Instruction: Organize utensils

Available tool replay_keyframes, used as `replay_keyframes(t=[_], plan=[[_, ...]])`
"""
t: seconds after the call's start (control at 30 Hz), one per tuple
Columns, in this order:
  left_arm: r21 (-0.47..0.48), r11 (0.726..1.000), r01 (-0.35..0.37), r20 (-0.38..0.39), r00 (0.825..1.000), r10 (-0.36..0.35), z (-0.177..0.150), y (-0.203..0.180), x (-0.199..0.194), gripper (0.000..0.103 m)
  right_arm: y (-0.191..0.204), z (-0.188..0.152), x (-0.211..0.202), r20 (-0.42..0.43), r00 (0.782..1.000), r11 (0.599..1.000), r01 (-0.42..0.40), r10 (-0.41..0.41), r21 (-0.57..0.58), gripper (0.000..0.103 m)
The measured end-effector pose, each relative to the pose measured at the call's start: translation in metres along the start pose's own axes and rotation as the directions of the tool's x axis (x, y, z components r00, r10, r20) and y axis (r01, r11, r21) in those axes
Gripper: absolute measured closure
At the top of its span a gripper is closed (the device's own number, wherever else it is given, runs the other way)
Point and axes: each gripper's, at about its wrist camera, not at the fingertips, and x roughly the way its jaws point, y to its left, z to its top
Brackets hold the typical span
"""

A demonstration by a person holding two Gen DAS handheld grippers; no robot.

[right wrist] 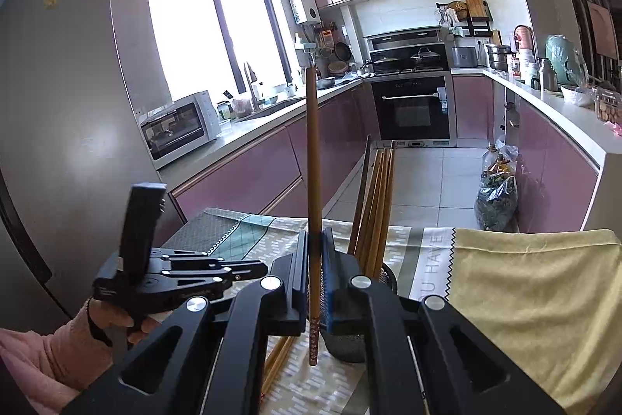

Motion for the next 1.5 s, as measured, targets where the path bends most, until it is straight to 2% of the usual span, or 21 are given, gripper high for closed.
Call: replay_keyframes(t=[0.17, 0.4, 0.6, 0.7, 0.73, 0.87, 1.03, 1.13, 1.23, 1.33, 1.5], plan=[[0.035, 0.994, -0.105, -0.074, 0.992, 0.107, -0.003, 0.007, 0.047, 0.091, 0.002, 0.006, -0.004, 0.017, 1.000, 1.000, 0.009, -0.008, -0.011, 0.097], [0.062, 0.978, -0.198, -0.110, 0.973, 0.204, 0.009, 0.017, 0.092, 0.087, 0.004, 0.019, -0.010, 0.054, 0.998, 1.000, 0.017, -0.016, -0.023, 0.097], [0.082, 0.972, -0.221, -0.141, 0.963, 0.230, 0.015, 0.021, 0.116, 0.084, 0.004, 0.021, -0.007, 0.052, 0.999, 0.999, 0.019, -0.017, -0.031, 0.097], [0.105, 0.968, -0.229, -0.137, 0.961, 0.242, 0.017, 0.016, 0.120, 0.088, 0.003, 0.023, -0.003, 0.048, 0.999, 0.999, 0.023, -0.022, -0.025, 0.097], [0.107, 0.968, -0.226, -0.138, 0.961, 0.240, 0.017, 0.012, 0.120, 0.093, 0.002, 0.023, -0.002, 0.048, 0.999, 0.999, 0.025, -0.024, -0.023, 0.097], [0.092, 0.968, -0.233, -0.135, 0.960, 0.244, 0.017, 0.009, 0.119, 0.096, -0.001, 0.028, 0.000, 0.058, 0.998, 1.000, 0.025, -0.024, -0.015, 0.097], [0.065, 0.976, -0.209, -0.084, 0.973, 0.214, 0.017, 0.005, 0.091, 0.096, 0.001, 0.033, 0.002, 0.077, 0.996, 0.999, 0.044, -0.042, -0.026, 0.097], [0.049, 0.986, -0.160, -0.023, 0.987, 0.162, 0.023, 0.001, 0.056, 0.096, -0.001, 0.034, 0.004, 0.083, 0.996, 0.999, 0.044, -0.042, -0.020, 0.097], [0.050, 0.992, -0.114, 0.050, 0.992, 0.112, 0.030, -0.003, 0.018, 0.096, -0.003, 0.034, 0.006, 0.087, 0.995, 0.999, 0.043, -0.042, -0.010, 0.097], [0.057, 0.996, -0.070, 0.116, 0.991, 0.063, 0.036, -0.011, -0.018, 0.096, -0.004, 0.035, 0.008, 0.088, 0.995, 0.999, 0.043, -0.043, -0.007, 0.097], [0.079, 0.996, -0.032, 0.207, 0.978, 0.015, 0.048, -0.022, -0.064, 0.096, -0.006, 0.033, 0.008, 0.093, 0.994, 0.999, 0.049, -0.049, 0.000, 0.097]])
